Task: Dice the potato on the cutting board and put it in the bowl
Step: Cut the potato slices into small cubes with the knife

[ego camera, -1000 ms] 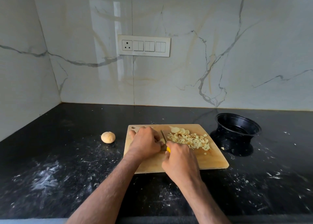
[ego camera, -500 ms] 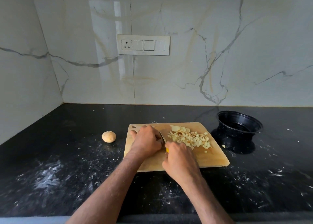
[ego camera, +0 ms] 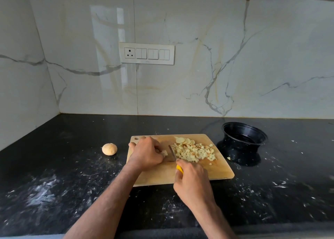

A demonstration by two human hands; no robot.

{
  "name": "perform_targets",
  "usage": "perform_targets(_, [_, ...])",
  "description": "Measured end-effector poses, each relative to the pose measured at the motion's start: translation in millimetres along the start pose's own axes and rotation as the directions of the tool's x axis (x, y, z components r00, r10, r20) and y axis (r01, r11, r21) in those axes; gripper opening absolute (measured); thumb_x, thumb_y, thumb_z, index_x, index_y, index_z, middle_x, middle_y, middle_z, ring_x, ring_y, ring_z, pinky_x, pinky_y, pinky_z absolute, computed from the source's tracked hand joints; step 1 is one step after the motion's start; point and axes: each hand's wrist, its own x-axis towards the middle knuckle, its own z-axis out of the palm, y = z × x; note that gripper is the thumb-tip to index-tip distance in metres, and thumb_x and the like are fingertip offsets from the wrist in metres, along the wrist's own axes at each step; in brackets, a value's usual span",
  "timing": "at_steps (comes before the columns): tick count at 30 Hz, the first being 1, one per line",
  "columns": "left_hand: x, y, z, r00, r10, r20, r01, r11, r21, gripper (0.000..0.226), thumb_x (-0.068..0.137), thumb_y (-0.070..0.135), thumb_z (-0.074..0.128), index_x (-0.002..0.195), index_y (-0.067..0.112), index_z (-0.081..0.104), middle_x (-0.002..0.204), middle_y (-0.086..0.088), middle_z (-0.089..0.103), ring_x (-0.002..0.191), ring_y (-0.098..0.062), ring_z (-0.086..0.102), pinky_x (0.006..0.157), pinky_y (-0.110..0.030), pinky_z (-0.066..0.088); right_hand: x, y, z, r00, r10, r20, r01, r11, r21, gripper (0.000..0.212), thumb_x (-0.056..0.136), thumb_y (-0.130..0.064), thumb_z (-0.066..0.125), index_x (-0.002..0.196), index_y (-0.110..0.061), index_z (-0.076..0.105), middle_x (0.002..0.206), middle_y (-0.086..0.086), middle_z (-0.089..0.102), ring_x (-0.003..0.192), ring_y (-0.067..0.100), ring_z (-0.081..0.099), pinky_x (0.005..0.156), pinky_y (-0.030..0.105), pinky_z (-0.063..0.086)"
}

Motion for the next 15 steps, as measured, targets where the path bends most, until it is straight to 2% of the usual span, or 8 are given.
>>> perform_targets(6, [0,0,-1,1.0,0.005,0.007,-0.005,1.0,-0.01,0.004,0.077,0.031,0.069,0.073,0.031,0.07,0.079,0.019,0.064,0.101,-0.015,0.054,0.093,-0.05,0.03,6,-11,6,1.0,-0.011,0.015,0.011,1.0,0.023,0.029,0.091,-0.022,0.066,0.12,-0.02,0.071,0.1,-0.007,0.076,0.086,0.007,0.07,0.074,0.009,0.049])
perform_targets(11, [1,0,-1,1.0,-0.017,0.022,0.018,0.998,-0.058,0.015,0.079,0.021,0.066,0.072,0.032,0.072,0.085,0.018,0.071,0.102,-0.014,0.058,0.099,-0.052,0.035,9,-16,9,0.999,-0.026,0.037,0.026,1.0,0.0,0.031,0.091,-0.019,0.066,0.122,-0.019,0.07,0.101,-0.005,0.076,0.086,0.008,0.071,0.076,0.013,0.054])
perform_targets(15, [2,0,0,0.999,-0.033,0.004,0.033,0.997,-0.073,0.016,0.079,0.019,0.064,0.076,0.028,0.077,0.084,0.017,0.072,0.097,-0.012,0.056,0.096,-0.049,0.032,13,-17,10,0.999,-0.016,0.05,0.016,1.0,-0.01,0.029,0.092,-0.019,0.064,0.121,-0.019,0.069,0.101,-0.004,0.075,0.085,0.01,0.071,0.074,0.02,0.06])
